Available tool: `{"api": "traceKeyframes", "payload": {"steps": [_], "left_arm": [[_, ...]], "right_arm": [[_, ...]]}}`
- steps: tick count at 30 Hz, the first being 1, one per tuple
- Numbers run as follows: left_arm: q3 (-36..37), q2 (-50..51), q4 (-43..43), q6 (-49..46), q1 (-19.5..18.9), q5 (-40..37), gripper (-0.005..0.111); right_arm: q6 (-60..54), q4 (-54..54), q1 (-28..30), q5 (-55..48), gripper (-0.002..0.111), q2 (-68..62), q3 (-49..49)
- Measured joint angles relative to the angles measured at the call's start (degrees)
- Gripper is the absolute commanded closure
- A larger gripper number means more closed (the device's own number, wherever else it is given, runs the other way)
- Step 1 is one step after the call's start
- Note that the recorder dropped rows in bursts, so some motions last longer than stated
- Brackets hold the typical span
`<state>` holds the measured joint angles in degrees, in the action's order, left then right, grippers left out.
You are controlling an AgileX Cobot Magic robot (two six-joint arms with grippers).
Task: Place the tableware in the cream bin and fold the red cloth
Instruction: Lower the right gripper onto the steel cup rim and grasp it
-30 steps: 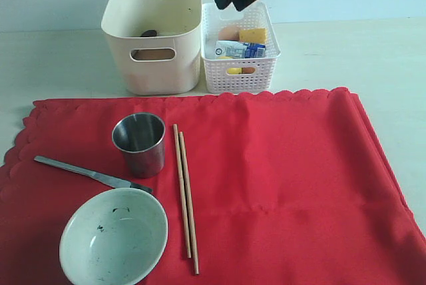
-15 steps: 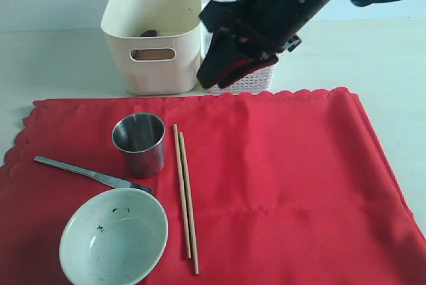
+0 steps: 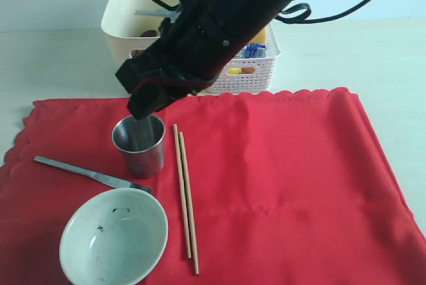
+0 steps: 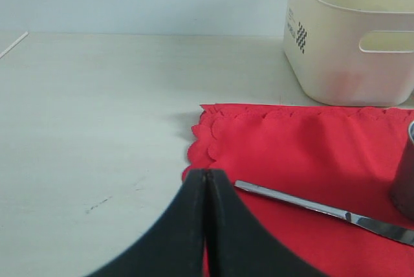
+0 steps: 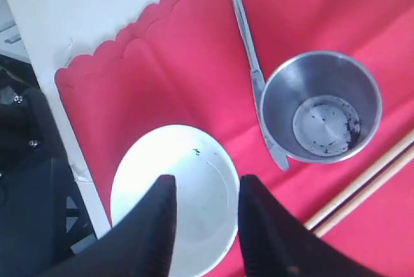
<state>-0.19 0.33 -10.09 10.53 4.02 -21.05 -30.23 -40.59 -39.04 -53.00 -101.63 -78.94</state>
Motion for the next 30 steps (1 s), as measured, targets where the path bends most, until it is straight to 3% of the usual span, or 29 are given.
{"api": "traceKeyframes", "payload": {"steps": [7,20,30], "left_arm": [[0.0,0.0,0.0,0.0,0.0,0.0,0.107],[0.0,0.0,0.0,0.0,0.0,0.0,0.107],[0.0,0.0,0.0,0.0,0.0,0.0,0.107]], "right_arm": [[0.0,2.15,-0.46,1.02,0.076,-4.04,-1.33],[11.53,17.82,-0.46,1.89,0.068,-14.68,-12.28],[13.42,18.86,-0.46,1.89,0.068,-20.7,-17.44]]}}
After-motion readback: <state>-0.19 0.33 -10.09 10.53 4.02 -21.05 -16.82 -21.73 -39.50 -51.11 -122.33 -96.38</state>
